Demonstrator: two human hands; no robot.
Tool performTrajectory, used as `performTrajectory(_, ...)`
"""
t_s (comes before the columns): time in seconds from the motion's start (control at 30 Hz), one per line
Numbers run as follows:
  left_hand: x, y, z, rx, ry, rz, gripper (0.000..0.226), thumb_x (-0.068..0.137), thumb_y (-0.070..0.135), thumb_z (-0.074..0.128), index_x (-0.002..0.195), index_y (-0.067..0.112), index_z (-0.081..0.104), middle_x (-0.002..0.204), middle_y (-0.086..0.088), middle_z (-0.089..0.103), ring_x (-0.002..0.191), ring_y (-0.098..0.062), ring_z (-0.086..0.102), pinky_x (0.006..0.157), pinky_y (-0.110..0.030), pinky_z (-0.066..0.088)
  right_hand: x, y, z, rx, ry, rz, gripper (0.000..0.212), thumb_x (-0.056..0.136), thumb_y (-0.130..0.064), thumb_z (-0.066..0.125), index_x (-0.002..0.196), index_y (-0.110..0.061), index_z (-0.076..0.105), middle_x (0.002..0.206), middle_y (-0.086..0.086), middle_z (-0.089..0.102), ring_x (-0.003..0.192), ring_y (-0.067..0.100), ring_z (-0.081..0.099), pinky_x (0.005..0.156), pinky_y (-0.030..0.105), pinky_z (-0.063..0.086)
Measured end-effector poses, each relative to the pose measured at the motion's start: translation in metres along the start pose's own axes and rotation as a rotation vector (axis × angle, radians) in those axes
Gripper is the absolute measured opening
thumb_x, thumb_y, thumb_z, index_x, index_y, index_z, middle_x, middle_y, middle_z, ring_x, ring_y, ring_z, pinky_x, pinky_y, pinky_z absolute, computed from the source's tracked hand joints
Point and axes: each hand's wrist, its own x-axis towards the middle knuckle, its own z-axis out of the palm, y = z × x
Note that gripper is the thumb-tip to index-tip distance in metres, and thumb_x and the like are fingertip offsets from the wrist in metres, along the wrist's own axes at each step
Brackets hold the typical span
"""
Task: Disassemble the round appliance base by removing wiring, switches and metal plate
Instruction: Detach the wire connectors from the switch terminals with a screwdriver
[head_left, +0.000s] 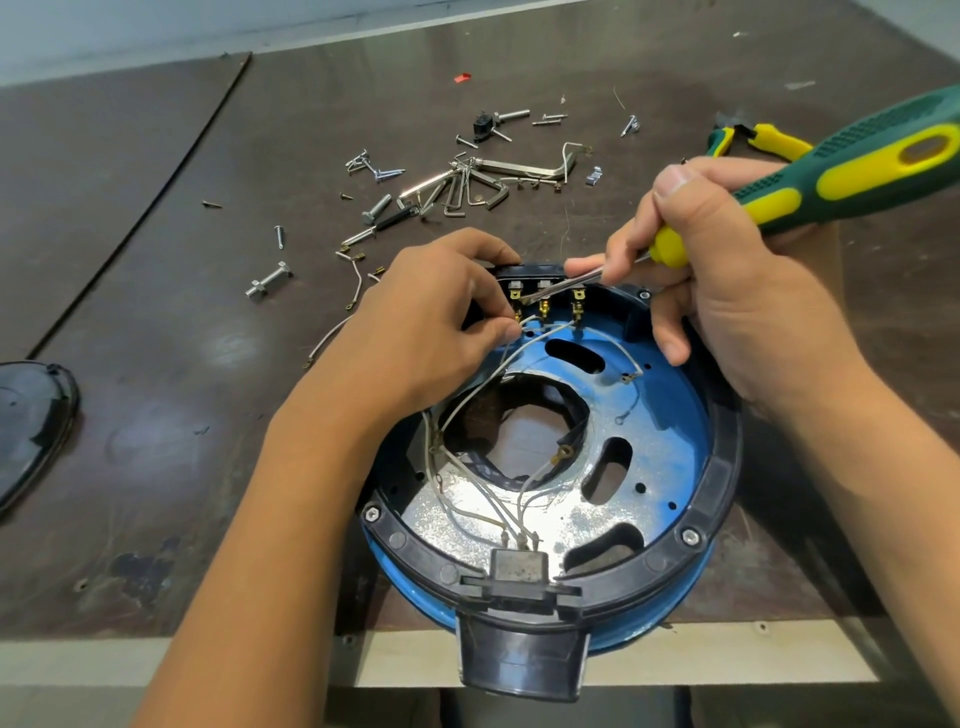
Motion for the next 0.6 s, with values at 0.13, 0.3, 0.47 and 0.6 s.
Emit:
performTrajectory(0.13, 0.000, 0.000, 0.000, 0.001, 0.000, 0.006, 0.005, 0.088, 0.023, 0.076, 0.086, 0.020, 0.079, 0.130, 0.013, 0.058, 0.110, -0.010, 0.058, 0.093, -0.039, 0.048, 0.001, -0.001, 0.000, -0.005, -0.003, 0.002, 0.039, 0.105, -0.022, 0.053, 0.068, -0.015, 0.060, 0.066, 0.010, 0.069, 0.081, 0.035, 0.078, 0.034, 0.016, 0.034)
performTrajectory(0.3, 0.000, 0.000, 0.000, -0.005, 0.000, 0.006, 0.005, 0.088, 0.023, 0.076, 0.085, 0.021, 0.079, 0.130, 0.014, 0.058, 0.108, -0.010, 0.059, 0.092, -0.041, 0.049, 0.003, -0.003, 0.001, 0.027, 0.044, 0.083, 0.039, 0.104, -0.022, 0.053, 0.066, -0.018, 0.059, 0.065, 0.008, 0.069, 0.079, 0.040, 0.078, 0.034, 0.016, 0.038)
performTrajectory(0.47, 0.000, 0.000, 0.000, -0.003, 0.009, 0.005, 0.005, 0.088, 0.022, 0.076, 0.083, 0.022, 0.079, 0.131, 0.015, 0.058, 0.111, -0.011, 0.058, 0.093, -0.042, 0.048, 0.011, -0.002, 0.002, 0.089, 0.187, 0.261, 0.036, 0.103, -0.016, 0.049, 0.067, -0.015, 0.055, 0.063, 0.005, 0.069, 0.081, 0.034, 0.079, 0.031, 0.017, 0.033)
performTrajectory(0.6, 0.000, -0.001, 0.000, 0.006, 0.004, 0.009, 0.004, 0.088, 0.023, 0.076, 0.084, 0.022, 0.079, 0.131, 0.014, 0.058, 0.112, -0.012, 0.058, 0.094, -0.043, 0.048, 0.015, -0.002, 0.003, 0.096, 0.246, 0.317, 0.034, 0.101, -0.015, 0.049, 0.068, -0.012, 0.054, 0.061, 0.004, 0.069, 0.078, 0.033, 0.079, 0.030, 0.017, 0.033)
